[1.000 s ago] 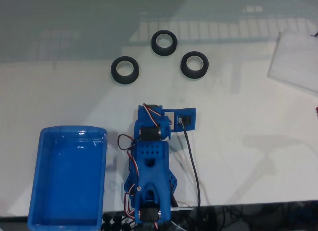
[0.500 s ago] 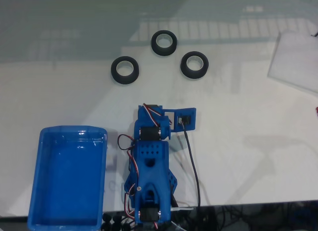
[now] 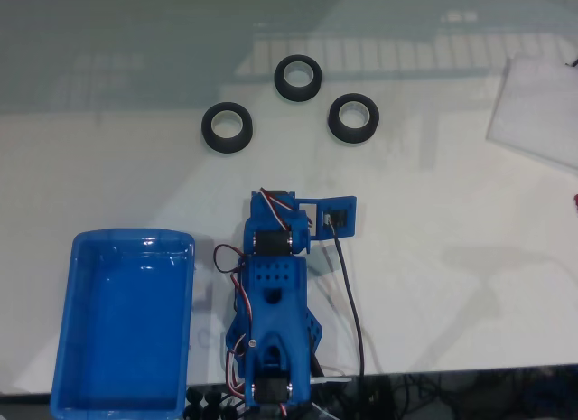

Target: Grasp all tape and put them in the bin.

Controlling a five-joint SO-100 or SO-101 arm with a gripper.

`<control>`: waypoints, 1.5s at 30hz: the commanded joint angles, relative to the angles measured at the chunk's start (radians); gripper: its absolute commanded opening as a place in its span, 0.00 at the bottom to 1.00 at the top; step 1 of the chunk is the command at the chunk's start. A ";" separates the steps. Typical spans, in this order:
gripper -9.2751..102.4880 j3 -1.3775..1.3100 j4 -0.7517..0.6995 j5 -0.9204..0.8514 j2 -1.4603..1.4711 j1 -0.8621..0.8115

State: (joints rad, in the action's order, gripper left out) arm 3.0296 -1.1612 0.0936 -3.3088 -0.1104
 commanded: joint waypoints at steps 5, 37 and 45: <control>0.08 -0.037 0.012 0.005 -0.014 0.006; 0.33 -0.719 0.529 -0.241 1.111 0.230; 0.36 -0.920 0.368 -0.350 1.394 0.261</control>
State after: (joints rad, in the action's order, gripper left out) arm 2.2105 -0.7363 -0.2286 -1.9635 0.1427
